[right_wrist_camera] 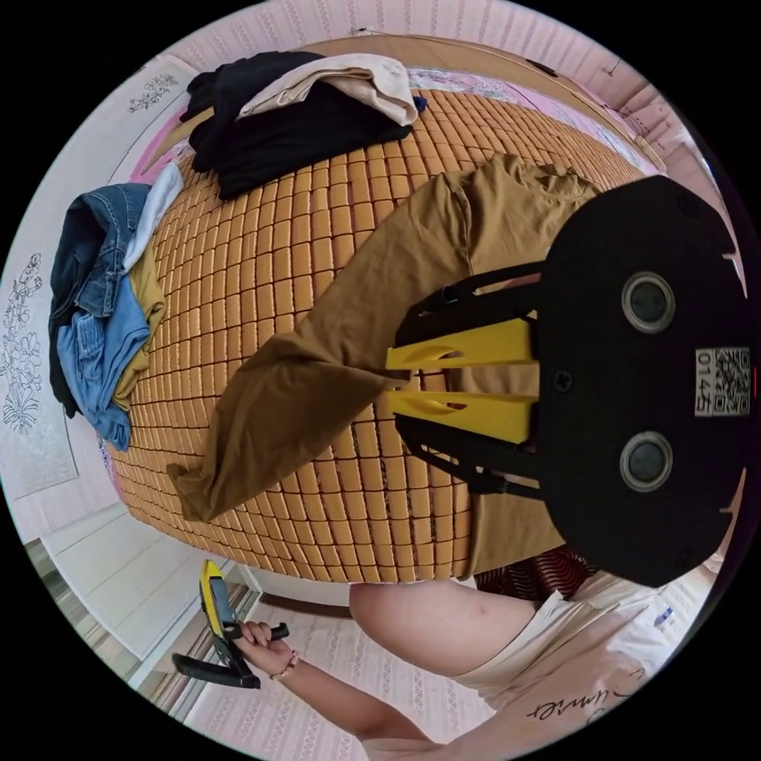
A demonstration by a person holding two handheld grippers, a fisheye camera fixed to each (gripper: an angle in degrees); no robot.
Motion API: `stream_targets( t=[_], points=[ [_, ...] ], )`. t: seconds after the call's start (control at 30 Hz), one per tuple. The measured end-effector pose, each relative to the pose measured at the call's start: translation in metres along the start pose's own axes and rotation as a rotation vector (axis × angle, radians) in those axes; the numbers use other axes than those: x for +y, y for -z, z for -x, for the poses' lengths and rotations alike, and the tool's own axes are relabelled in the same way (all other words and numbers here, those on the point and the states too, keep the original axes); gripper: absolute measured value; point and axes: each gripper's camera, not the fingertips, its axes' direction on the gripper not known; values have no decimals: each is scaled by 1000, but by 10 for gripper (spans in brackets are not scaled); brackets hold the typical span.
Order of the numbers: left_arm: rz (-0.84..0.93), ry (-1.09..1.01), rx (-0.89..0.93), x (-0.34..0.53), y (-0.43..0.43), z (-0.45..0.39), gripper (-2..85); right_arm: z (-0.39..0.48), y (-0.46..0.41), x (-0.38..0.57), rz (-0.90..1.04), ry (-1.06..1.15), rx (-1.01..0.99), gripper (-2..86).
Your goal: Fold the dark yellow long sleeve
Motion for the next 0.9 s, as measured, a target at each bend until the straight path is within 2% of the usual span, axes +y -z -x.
stream_targets(
  t=[0.1,0.2,0.33,0.43,0.57,0.67,0.9],
  points=[
    [26,33,-38,-41,-30,-2,57,-7,4,-3,-29,-91,30,52],
    [145,54,-18,-58,-67,-4,76,-13,-3,-5,3,-167,58,61],
    [88,53,-82,-40,-60,-2,9,-14,-10,-2,46,-176,-11,68],
    [48,89,-128,-23,-39,11,-6,-10,-6,4,39,-158,1,69],
    [-20,151,-67,-3,-11,35,-9,-8,0,9,37,-145,-22,73],
    [-1,200,1,1,-18,47,-8,-6,6,10,35,-142,-33,77],
    [-2,193,-16,4,-18,48,31,-20,30,6,-44,-232,42,78]
  ],
)
